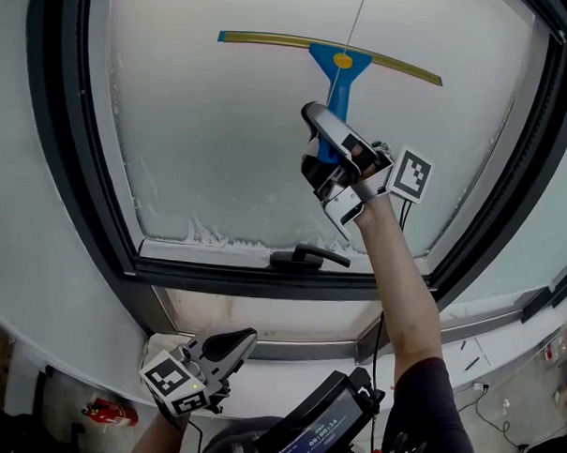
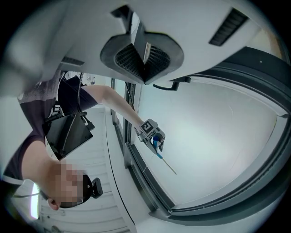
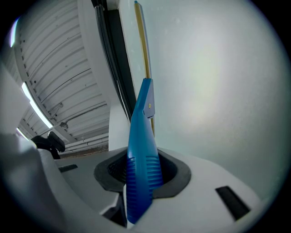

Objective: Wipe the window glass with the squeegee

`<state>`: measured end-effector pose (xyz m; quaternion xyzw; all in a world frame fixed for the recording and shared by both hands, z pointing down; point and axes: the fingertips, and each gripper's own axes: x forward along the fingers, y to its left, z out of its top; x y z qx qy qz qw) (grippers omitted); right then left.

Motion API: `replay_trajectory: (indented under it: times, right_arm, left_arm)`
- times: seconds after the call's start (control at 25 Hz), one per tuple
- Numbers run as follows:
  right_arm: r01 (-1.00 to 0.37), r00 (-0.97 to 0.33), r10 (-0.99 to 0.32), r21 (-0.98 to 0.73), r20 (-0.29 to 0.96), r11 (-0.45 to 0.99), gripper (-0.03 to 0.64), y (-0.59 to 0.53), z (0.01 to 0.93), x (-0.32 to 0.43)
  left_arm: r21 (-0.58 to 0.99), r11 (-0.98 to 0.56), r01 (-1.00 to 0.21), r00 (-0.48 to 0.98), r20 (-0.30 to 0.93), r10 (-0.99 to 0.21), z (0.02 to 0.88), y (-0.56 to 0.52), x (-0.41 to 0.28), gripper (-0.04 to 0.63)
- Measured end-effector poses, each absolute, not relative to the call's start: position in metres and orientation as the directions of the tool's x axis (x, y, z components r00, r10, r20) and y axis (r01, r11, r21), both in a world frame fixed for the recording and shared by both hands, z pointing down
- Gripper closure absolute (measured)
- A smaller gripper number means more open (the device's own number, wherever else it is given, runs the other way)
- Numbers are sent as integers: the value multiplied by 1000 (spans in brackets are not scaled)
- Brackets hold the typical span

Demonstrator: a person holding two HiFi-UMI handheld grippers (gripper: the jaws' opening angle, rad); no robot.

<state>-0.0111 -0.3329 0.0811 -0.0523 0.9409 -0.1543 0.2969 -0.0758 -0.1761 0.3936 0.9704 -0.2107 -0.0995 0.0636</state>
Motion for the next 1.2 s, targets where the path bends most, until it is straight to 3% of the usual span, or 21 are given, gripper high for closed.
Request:
replay_trajectory:
  times: [1.2]
  right_arm:
    - [32, -834, -177, -366, -523, 930, 515, -330, 152, -19]
  left_arm:
    - [194, -889, -414, 886, -137, -443, 405, -176, -79, 591]
